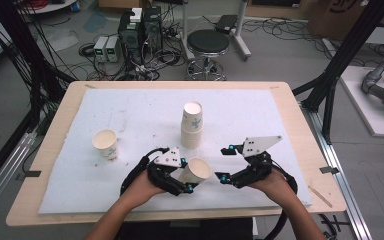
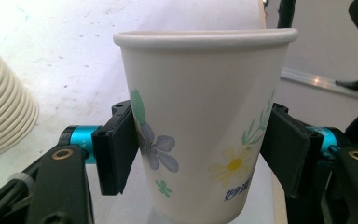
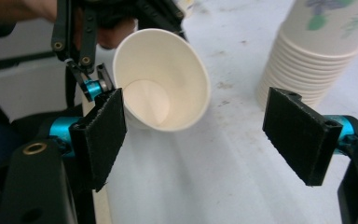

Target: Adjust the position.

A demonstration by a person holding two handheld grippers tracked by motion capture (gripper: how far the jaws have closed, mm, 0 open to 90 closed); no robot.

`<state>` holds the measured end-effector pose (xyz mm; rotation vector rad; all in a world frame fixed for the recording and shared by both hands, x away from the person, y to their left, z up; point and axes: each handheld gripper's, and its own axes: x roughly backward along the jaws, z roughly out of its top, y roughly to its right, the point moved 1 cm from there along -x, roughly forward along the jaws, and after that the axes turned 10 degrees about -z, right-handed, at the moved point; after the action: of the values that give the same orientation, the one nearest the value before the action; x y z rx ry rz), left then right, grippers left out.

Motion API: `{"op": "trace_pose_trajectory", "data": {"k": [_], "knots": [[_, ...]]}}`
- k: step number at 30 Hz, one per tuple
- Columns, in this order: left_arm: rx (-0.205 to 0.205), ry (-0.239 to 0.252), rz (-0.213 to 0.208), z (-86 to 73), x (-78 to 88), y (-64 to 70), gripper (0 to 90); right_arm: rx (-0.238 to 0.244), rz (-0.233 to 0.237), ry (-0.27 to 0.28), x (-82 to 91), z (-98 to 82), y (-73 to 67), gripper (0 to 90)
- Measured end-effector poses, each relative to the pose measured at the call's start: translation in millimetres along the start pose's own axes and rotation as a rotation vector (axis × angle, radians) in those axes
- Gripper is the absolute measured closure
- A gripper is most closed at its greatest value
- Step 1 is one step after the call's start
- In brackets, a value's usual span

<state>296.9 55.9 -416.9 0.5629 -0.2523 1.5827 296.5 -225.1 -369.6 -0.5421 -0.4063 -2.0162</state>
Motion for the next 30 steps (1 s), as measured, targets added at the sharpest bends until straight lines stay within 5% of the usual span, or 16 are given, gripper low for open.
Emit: {"op": "trace_pose_trajectory", "data": {"k": [9,18,23,30], "knots": [[0.021,0.141,0.058,-11.6,11.6,-3.0,31.2,-0.103,-0.090,0.065,11.9,-26.9,11.9,22.2],[0.018,0.309,0.112,-22.1,23.1,-3.4,31.2,-0.113,-0.216,0.082,16.2,-50.9,16.6,22.3],[0.023,0.376,0.158,-23.1,29.8,-5.3,31.1,-0.137,-0.312,0.087,20.3,-62.2,21.0,22.3],[0.006,0.446,0.186,-17.1,25.6,-3.5,30.7,-0.167,-0.387,0.114,37.7,-68.9,25.2,22.3]]}}
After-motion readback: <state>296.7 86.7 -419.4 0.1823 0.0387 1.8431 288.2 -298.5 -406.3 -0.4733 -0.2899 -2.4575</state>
